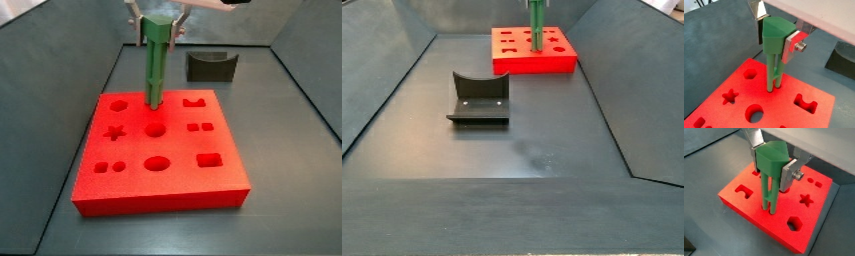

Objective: Pick up the 3 prong object. Move up. Move to above the board. Insert the 3 prong object.
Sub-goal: Insert the 3 prong object.

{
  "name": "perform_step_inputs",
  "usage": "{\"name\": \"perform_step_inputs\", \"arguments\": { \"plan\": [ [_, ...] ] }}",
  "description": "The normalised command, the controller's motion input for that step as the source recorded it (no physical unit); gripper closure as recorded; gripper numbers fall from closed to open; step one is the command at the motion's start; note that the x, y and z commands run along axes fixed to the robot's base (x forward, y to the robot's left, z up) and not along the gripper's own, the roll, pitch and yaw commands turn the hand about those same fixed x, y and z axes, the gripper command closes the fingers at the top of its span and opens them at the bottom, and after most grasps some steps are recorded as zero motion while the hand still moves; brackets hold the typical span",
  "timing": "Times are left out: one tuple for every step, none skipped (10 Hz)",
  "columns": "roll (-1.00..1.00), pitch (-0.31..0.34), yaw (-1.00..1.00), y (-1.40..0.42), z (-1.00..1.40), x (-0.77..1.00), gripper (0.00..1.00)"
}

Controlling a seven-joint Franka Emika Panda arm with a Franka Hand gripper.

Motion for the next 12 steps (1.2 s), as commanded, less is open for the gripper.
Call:
{"name": "perform_step_inputs", "arguments": {
  "plan": [
    [0.02, 0.0, -0.07, -0.03, -0.06, 0.0, 1.0],
    [0.03, 0.0, -0.08, -0.05, -0.04, 0.03, 1.0],
    [0.03, 0.0, -0.09, -0.05, -0.03, 0.05, 1.0],
    [0.02, 0.0, -0.11, -0.01, -0.04, 0.06, 1.0],
    [0.04, 0.0, -0.11, 0.0, -0.11, 0.06, 1.0],
    [0.06, 0.0, -0.04, 0.0, -0.17, 0.14, 1.0],
    [0.06, 0.0, 0.0, 0.0, -0.2, 0.17, 1.0],
    [0.05, 0.0, 0.0, 0.0, -0.17, 0.09, 1.0],
    [0.02, 0.0, 0.0, 0.0, -0.11, 0.0, 1.0],
    [0.0, -0.001, 0.0, 0.0, -0.11, 0.0, 1.0],
    [0.04, 0.0, 0.0, 0.02, -0.19, 0.06, 1.0],
    [0.03, -0.101, 0.0, 0.07, -0.39, 0.0, 1.0]
  ]
}}
